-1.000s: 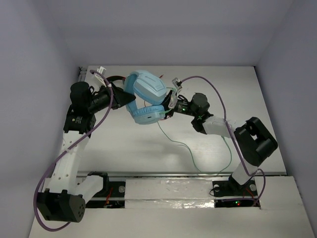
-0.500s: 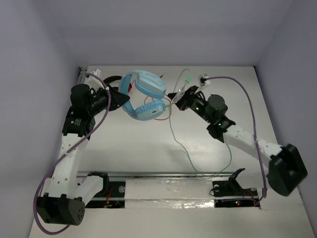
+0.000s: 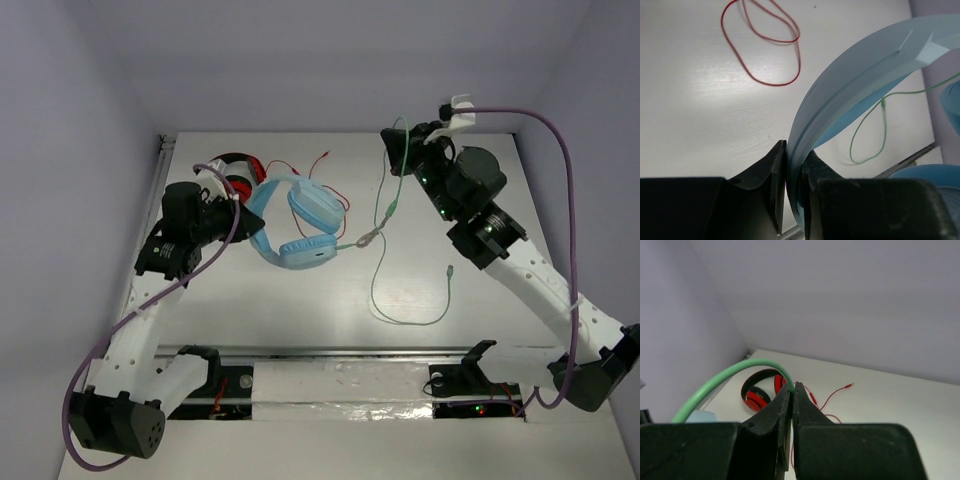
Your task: Wrap the headphones
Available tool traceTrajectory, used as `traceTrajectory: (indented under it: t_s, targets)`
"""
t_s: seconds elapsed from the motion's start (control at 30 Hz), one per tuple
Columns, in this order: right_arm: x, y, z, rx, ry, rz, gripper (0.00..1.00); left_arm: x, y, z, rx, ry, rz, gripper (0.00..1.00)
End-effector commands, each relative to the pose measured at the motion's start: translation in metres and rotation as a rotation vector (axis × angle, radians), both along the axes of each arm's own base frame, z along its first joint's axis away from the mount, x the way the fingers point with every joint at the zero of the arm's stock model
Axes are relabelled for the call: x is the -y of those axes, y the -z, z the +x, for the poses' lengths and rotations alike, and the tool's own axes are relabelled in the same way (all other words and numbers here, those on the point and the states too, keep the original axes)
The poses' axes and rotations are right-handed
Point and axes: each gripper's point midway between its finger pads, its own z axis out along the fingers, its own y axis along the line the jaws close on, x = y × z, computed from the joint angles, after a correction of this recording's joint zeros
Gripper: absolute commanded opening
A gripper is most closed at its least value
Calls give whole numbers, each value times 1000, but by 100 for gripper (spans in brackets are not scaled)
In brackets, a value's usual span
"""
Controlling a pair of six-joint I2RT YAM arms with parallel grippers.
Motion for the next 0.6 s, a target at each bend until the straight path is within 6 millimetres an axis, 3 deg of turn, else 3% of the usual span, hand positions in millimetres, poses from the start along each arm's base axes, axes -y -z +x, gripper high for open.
traceTrajectory:
  t_s: [0.0,0.07,0.13,0.17,0.23,0.27,0.3,0.47,0.57]
  targets:
    - [-21,-1,-8,-20,-48,-136,0,-5,3,-4,26,-21,38,0]
    - [-44,12,-8,-56,-79,-198,0,-4,10,-5,8,-11,54,0]
    - [-54,2,-6,-46,-71,-226,0,-4,17,-6,-5,-15,73,0]
    - [-70,18,-3,-76,-88,-266,0,-4,20,-7,-9,-9,84,0]
    - [-80,18,0,-81,-72,-295,0,-5,25,-9,-24,-11,107,0]
    - [-91,32,3,-106,-77,-330,0,-6,28,-9,-31,-15,117,0]
    - [-101,34,-2,-90,-87,-363,0,-5,34,-12,-43,-2,135,0]
    - [-123,31,-3,-72,-98,-413,0,2,62,-24,-115,65,182,0]
    - [-140,52,9,-112,-95,-474,0,7,72,-31,-147,101,196,0]
